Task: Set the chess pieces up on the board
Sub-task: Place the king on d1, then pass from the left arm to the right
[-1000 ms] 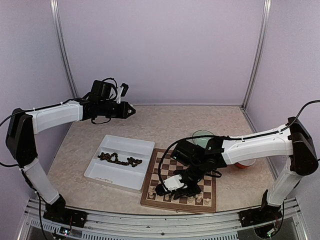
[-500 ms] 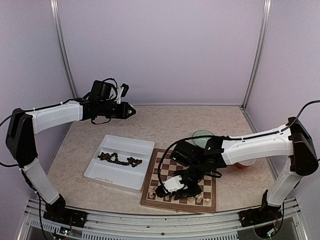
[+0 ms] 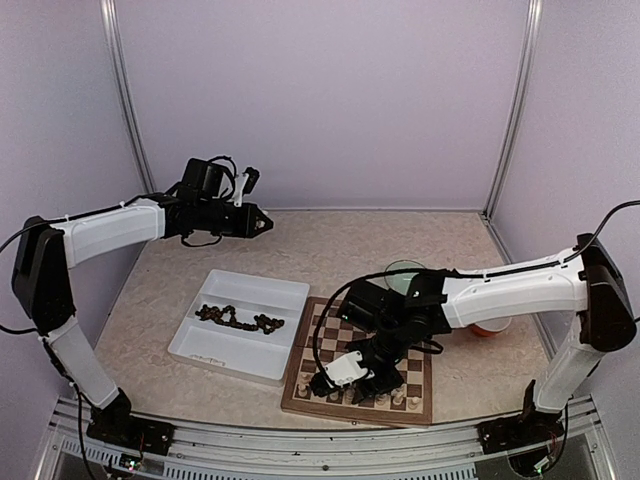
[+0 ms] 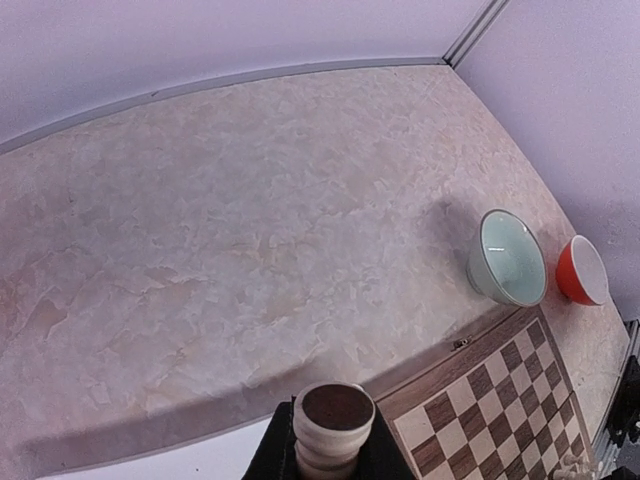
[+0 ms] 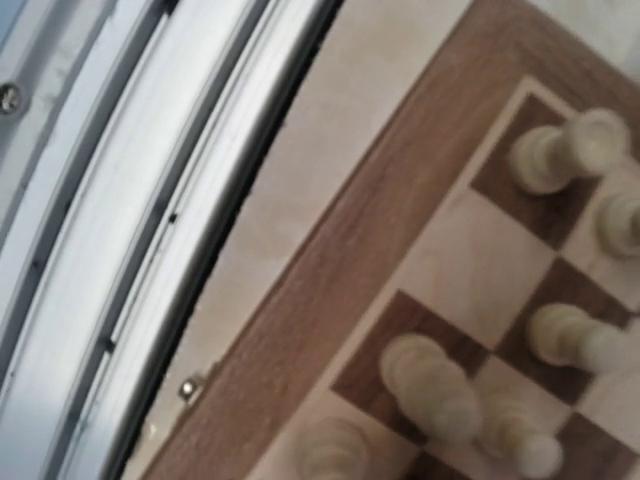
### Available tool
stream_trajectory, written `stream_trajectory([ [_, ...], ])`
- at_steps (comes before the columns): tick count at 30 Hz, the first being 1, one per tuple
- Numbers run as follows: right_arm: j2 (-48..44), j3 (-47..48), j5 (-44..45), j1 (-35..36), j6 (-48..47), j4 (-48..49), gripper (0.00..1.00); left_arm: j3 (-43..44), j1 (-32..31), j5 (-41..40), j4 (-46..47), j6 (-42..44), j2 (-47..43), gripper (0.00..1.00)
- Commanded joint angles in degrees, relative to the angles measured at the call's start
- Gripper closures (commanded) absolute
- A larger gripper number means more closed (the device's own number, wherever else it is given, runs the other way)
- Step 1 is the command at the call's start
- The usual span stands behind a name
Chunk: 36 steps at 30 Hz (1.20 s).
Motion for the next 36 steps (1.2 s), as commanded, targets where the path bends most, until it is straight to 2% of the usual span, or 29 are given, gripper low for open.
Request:
stream_trajectory([
  [1, -5.77, 6.99, 0.02, -2.09, -2.01, -5.85, 0.6, 3.67, -0.42, 4.12, -3.19, 1.43, 0.92, 0.98],
  [4, -7.95, 12.89, -4.36, -8.33, -2.18, -9.41, 0.6, 4.55, -3.61, 4.58, -5.72, 1.89, 1.92, 0.95],
  [8, -11.16, 13.16, -5.14, -16.03, -1.23, -6.82, 0.6, 9.31, -11.94, 6.46, -13.12, 4.17, 5.89, 0.94],
  [14, -13.84, 10.64, -6.92, -23.81, -0.84, -2.12, 0.61, 8.72, -18.96, 18.09, -14.48, 2.14, 9.95, 0.96],
  [22, -12.9, 7.04, -7.19, -22.74, -3.52, -0.34, 0.53, 7.95, -22.27, 28.37, -13.16, 0.5, 11.25, 0.95],
  [36, -9.59, 5.24, 6.9, -13.5, -8.79, 4.14, 0.54, 10.32, -23.4, 36.88, -14.8, 0.73, 15.07, 0.94],
])
